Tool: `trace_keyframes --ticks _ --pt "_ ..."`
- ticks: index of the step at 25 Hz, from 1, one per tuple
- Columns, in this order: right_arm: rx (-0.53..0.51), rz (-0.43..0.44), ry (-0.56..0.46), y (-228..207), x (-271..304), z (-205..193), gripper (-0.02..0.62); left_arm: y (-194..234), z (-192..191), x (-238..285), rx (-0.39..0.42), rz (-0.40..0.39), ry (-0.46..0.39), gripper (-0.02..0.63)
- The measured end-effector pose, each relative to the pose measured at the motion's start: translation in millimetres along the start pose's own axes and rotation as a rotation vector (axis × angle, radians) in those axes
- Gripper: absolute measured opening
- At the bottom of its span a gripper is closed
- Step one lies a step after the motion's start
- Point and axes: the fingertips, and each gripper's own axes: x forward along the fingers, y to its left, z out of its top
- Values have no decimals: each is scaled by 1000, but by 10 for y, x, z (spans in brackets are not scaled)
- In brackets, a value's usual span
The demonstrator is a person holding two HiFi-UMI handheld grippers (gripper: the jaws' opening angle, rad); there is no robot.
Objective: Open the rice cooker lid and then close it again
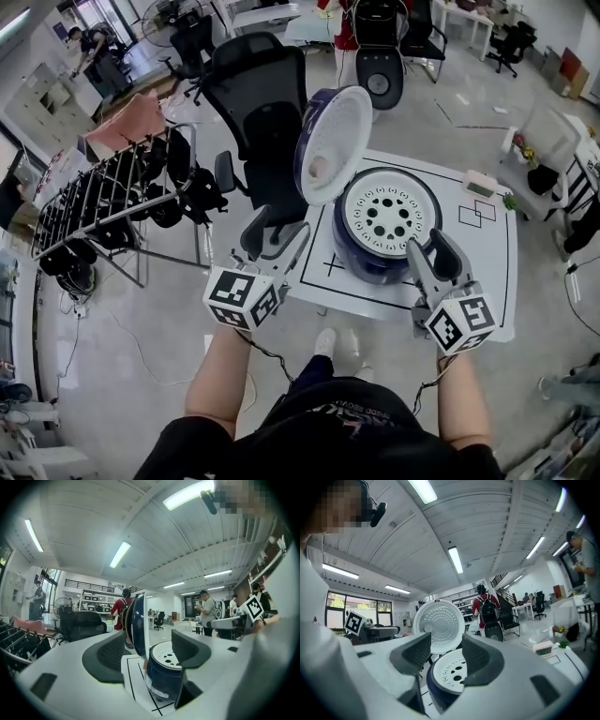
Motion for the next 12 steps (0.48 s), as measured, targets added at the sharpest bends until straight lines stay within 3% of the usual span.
trace_keyframes --ticks 12 --pt "0 -48 4 -108 506 45 196 702 228 461 1 6 -34 304"
